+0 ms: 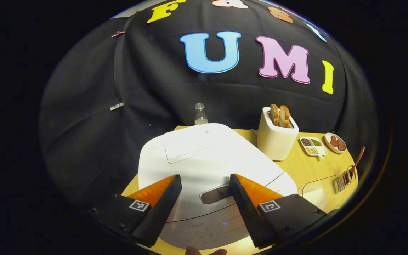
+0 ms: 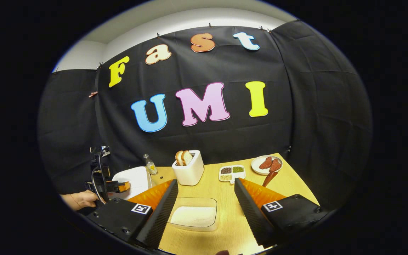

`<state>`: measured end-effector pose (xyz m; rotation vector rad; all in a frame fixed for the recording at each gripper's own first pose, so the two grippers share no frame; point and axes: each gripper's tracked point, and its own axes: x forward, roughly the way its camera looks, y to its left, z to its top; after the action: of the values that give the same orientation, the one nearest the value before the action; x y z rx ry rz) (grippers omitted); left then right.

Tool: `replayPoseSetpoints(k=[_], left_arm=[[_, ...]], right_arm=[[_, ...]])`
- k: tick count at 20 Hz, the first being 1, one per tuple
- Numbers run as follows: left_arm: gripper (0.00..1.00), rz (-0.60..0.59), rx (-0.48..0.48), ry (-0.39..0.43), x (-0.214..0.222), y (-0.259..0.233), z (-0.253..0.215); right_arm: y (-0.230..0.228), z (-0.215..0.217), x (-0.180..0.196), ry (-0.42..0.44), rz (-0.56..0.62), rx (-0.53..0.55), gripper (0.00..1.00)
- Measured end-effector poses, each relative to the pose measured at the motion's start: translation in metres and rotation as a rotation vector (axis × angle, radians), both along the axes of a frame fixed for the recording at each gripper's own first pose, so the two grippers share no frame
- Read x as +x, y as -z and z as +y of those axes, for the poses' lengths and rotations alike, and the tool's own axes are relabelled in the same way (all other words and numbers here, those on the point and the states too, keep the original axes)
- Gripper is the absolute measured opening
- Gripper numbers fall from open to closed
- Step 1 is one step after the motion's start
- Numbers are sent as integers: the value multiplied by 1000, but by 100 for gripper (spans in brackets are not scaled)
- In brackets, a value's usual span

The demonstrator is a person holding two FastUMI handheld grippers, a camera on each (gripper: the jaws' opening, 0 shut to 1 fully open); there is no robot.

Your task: Close the left gripper, press the button to open the rice cooker; take a wooden spoon from the chopstick holder with the right hand, scoop a spoonful of rice and pour it into the rice cooker, then put the wooden spoon back into the chopstick holder.

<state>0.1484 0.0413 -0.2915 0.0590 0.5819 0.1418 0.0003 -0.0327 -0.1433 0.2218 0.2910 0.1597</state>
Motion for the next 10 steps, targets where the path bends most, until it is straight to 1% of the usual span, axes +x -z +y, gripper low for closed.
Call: replayPoseSetpoints(k=[4,7,9,10], left_arm=[[97,-42,-30,-9,2,-18,1],[98,14,-62,-22,3,-11,-2],[98,64,-54,-40,2,-2,-3],[98,67,-45,-54,2,-2,-1]], right_arm=[[0,2,2,1,-1,4,98],[4,3,3,0,4,16,98],[10,5,4,-4,14,24,98],[14,6,4,-7,21,28,98]])
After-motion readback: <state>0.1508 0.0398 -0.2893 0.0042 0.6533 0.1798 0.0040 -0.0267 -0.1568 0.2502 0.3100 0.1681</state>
